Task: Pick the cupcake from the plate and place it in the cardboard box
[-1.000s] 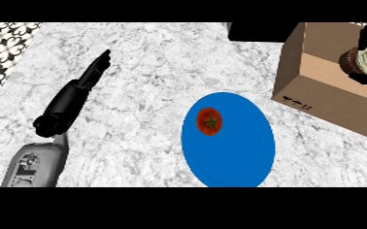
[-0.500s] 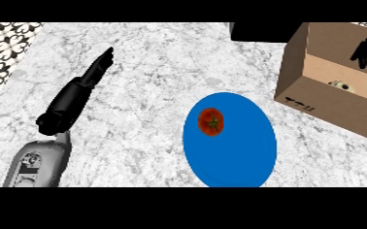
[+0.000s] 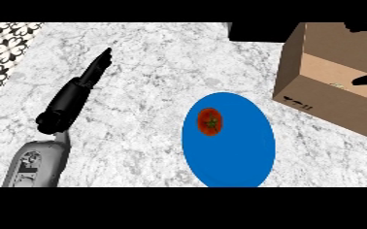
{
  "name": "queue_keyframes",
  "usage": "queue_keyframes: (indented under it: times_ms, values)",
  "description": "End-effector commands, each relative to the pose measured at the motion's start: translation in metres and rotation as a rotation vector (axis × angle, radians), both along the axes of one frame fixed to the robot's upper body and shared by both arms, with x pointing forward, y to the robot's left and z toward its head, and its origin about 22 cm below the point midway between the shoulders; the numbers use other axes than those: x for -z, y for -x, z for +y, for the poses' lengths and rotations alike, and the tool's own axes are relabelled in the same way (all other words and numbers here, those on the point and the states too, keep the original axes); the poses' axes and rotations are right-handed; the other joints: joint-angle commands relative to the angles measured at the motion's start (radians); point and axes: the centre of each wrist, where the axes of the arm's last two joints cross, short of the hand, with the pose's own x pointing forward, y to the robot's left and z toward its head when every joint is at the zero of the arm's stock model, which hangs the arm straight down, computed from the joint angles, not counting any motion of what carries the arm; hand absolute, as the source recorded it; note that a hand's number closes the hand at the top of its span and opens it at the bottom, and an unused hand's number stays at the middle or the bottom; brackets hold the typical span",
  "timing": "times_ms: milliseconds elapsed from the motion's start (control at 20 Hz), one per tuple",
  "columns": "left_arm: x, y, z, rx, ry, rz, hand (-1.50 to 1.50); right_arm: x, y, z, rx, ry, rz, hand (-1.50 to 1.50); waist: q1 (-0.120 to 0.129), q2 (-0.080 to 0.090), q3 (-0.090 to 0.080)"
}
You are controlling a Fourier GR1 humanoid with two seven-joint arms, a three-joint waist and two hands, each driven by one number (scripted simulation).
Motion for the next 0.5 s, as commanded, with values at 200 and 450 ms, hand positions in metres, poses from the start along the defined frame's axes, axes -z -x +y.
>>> queue_keyframes:
  times_ms: [200,450]
  values:
    - [0.002,-0.003,0.005,-0.012,-0.007,0.009,0.00,0.006,0.008,-0.023,0.087,-0.652,0.058,-1.50,-0.010,0.007,-0.001]
    - [-0.004,-0.004,0.001,0.008,0.001,-0.013,0.00,-0.023,0.035,-0.065,0.199,-0.721,0.008,-1.50,0.012,0.015,0.001]
